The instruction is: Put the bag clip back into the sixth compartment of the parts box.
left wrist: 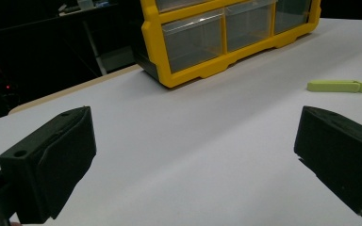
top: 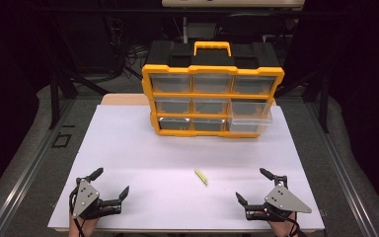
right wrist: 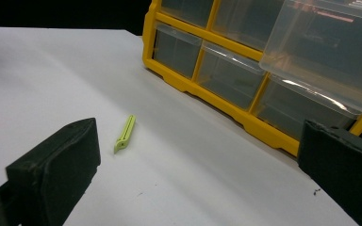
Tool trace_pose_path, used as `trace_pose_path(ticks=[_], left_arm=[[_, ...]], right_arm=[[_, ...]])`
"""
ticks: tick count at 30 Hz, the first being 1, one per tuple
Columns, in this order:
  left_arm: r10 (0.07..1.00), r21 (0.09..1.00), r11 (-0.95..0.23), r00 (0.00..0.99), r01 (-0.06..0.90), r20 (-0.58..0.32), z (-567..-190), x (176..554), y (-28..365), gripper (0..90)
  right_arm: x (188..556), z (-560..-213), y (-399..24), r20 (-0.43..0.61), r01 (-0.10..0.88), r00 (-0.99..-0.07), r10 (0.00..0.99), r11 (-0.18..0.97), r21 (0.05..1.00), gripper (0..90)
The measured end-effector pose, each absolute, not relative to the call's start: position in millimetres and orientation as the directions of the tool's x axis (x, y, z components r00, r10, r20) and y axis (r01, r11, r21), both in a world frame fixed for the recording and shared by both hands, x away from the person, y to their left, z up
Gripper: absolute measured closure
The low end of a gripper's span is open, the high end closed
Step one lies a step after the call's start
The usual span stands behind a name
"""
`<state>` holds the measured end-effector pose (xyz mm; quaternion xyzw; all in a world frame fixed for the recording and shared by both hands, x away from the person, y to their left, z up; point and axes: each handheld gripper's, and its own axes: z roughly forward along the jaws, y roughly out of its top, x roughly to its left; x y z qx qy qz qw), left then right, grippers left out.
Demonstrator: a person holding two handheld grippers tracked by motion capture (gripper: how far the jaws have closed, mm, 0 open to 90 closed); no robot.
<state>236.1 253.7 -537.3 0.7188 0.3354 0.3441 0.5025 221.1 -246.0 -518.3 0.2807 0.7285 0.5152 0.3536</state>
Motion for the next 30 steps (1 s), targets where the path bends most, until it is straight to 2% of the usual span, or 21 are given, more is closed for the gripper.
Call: trace_pose_path(ticks=[14, 30], left_arm=[[0.825, 0.953, -0.271, 0.543, 0.136, 0.157, -537, 237, 253, 0.0], [0.826, 0.950, -0.278, 0.540, 0.143, 0.160, -538, 238, 254, 0.0]], right_arm=[[225, -518, -243, -0.219, 0.070, -0.597, 0.772, 0.323, 0.944, 0.0], [246, -518, -219, -0.233, 0.102, -0.633, 0.738, 0.377, 0.920, 0.0]])
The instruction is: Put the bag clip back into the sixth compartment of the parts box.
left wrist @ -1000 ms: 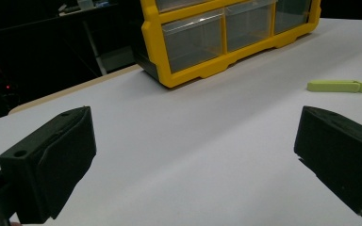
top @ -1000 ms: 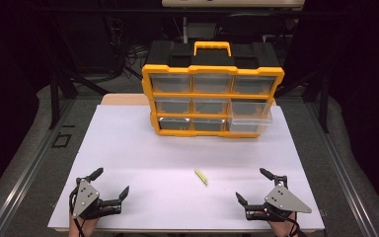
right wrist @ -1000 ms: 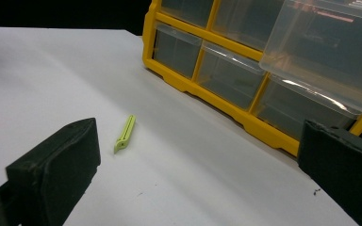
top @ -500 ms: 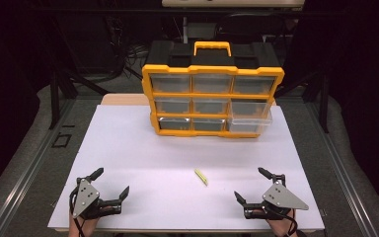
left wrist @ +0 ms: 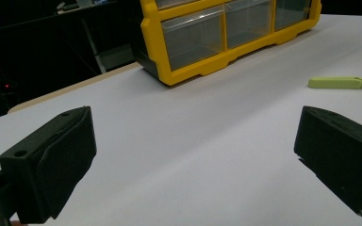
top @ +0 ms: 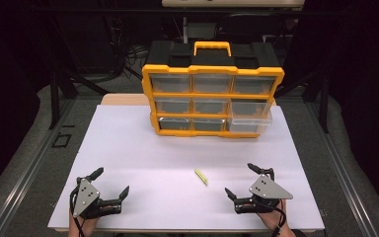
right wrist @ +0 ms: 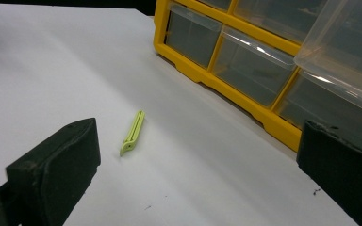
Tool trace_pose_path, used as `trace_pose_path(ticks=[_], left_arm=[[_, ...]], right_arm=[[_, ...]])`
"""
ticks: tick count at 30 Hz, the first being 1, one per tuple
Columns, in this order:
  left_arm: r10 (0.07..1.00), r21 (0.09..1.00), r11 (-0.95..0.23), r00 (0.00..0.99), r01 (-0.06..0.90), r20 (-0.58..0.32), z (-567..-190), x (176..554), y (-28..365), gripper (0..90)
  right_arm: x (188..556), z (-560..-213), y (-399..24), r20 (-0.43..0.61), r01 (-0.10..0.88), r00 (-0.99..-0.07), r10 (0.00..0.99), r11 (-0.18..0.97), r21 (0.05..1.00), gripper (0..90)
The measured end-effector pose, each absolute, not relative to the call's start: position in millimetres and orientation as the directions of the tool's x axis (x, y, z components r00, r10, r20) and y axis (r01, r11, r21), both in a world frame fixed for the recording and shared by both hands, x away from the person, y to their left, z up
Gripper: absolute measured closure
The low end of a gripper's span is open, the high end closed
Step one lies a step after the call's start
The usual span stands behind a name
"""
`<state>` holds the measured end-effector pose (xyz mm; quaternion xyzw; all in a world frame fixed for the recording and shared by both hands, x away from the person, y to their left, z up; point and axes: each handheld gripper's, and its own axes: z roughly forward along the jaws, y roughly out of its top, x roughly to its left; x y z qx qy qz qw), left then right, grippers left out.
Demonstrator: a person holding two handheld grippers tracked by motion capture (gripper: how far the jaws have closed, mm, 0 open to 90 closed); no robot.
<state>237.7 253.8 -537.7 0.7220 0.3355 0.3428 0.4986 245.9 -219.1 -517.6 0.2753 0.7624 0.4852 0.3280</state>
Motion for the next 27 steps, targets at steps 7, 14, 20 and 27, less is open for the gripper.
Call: trace_pose_path(ticks=[7, 14, 20, 27], left_arm=[[0.826, 0.950, -0.278, 0.540, 0.142, 0.161, -538, 238, 254, 0.0], [0.826, 0.950, -0.277, 0.540, 0.145, 0.159, -538, 238, 254, 0.0], [0.827, 0.950, -0.276, 0.539, 0.145, 0.158, -538, 238, 254, 0.0], [0.827, 0.950, -0.277, 0.539, 0.145, 0.159, -538, 239, 255, 0.0]], right_arm=[[256, -522, -210, -0.219, 0.158, -0.633, 0.743, 0.401, 0.902, 0.0], [269, -524, -199, -0.187, 0.208, -0.645, 0.741, 0.406, 0.890, 0.0], [276, -526, -191, -0.179, 0.241, -0.653, 0.736, 0.426, 0.872, 0.0], [285, -530, -183, -0.161, 0.277, -0.663, 0.731, 0.440, 0.854, 0.0]])
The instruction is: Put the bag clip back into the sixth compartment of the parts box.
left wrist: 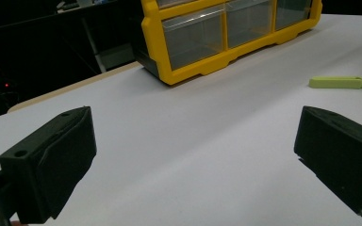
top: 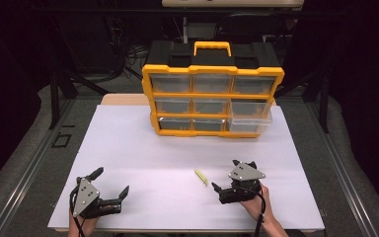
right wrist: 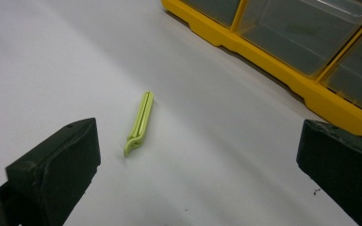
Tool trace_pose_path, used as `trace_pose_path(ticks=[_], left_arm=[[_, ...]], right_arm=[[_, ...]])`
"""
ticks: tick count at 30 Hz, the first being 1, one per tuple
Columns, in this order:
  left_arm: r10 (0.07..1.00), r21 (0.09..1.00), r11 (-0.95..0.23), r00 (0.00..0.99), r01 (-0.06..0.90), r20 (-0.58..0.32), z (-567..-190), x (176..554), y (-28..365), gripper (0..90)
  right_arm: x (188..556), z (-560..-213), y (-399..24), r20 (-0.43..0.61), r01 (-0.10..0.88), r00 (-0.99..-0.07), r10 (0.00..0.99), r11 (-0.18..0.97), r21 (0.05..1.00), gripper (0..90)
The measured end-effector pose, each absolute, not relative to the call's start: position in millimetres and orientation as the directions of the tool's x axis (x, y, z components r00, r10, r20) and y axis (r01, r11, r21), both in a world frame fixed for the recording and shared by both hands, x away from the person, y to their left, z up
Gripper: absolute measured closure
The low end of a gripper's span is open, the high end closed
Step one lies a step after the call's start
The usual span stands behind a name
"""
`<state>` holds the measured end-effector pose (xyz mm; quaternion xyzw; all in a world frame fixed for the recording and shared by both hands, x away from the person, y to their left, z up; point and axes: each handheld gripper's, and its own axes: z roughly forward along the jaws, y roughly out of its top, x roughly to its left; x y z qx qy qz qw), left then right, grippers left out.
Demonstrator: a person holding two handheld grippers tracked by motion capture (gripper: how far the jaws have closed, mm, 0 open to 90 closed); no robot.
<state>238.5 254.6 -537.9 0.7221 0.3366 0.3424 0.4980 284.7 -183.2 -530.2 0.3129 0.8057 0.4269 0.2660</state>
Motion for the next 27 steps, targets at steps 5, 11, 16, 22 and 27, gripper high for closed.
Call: trace_pose_path(ticks=[5, 11, 16, 22, 27], left_arm=[[0.827, 0.950, -0.278, 0.539, 0.146, 0.159, -538, 239, 255, 0.0], [0.827, 0.950, -0.278, 0.539, 0.145, 0.159, -538, 239, 255, 0.0], [0.828, 0.950, -0.276, 0.538, 0.146, 0.158, -538, 239, 256, 0.0], [0.829, 0.951, -0.274, 0.538, 0.145, 0.157, -538, 239, 256, 0.0], [0.828, 0.950, -0.277, 0.537, 0.146, 0.159, -538, 238, 256, 0.0]], right_arm=[[292, -532, -176, -0.153, 0.295, -0.667, 0.729, 0.448, 0.844, 0.0], [299, -535, -166, -0.148, 0.317, -0.678, 0.720, 0.468, 0.825, 0.0], [305, -539, -158, -0.146, 0.342, -0.683, 0.716, 0.489, 0.802, 0.0], [310, -541, -149, -0.138, 0.367, -0.687, 0.713, 0.505, 0.781, 0.0], [316, -544, -140, -0.134, 0.380, -0.706, 0.695, 0.532, 0.757, 0.0]])
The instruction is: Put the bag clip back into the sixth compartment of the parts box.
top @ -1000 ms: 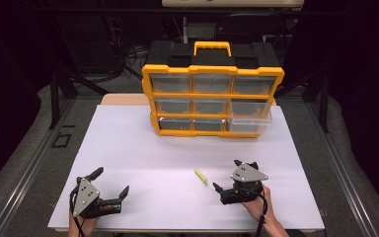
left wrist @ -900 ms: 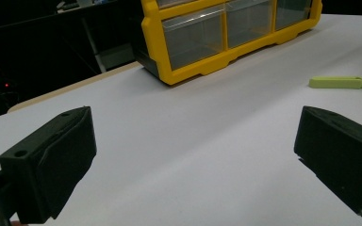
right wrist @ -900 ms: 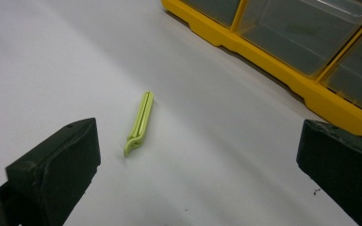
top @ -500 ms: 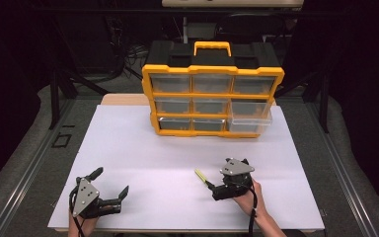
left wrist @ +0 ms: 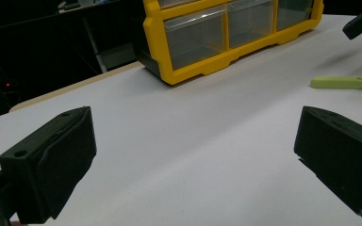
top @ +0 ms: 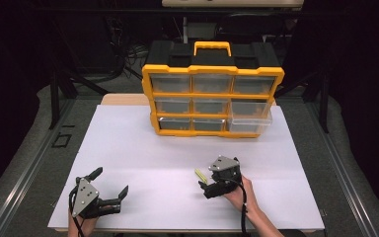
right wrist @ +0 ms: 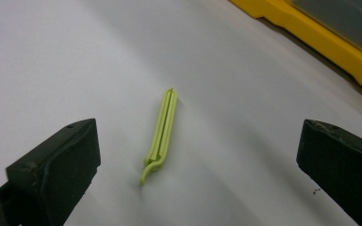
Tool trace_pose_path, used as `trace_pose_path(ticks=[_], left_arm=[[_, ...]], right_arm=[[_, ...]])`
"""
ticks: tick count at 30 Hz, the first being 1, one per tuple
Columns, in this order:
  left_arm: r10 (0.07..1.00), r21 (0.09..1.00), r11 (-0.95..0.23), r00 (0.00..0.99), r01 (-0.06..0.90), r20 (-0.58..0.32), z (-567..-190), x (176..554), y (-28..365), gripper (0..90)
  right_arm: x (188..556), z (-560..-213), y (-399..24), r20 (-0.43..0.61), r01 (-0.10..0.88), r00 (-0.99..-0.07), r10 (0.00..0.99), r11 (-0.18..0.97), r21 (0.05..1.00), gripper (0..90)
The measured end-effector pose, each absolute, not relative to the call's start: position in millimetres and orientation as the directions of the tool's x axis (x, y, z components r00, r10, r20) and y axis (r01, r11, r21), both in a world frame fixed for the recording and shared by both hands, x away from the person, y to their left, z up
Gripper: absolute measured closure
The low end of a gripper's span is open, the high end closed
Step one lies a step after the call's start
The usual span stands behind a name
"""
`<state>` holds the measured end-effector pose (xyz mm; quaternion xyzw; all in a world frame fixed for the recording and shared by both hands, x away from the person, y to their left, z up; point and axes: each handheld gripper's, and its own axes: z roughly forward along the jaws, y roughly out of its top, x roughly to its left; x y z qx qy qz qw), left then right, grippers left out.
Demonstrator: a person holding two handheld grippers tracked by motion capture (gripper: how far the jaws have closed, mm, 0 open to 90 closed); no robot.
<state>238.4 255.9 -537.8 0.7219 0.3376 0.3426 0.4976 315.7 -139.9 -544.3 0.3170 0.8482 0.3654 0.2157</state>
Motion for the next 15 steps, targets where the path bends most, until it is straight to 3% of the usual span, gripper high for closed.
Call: trace_pose_path(ticks=[15], left_arm=[[0.826, 0.950, -0.276, 0.541, 0.149, 0.155, -538, 239, 256, 0.0]], right_arm=[[326, -546, -125, -0.126, 0.431, -0.709, 0.694, 0.568, 0.702, 0.0]])
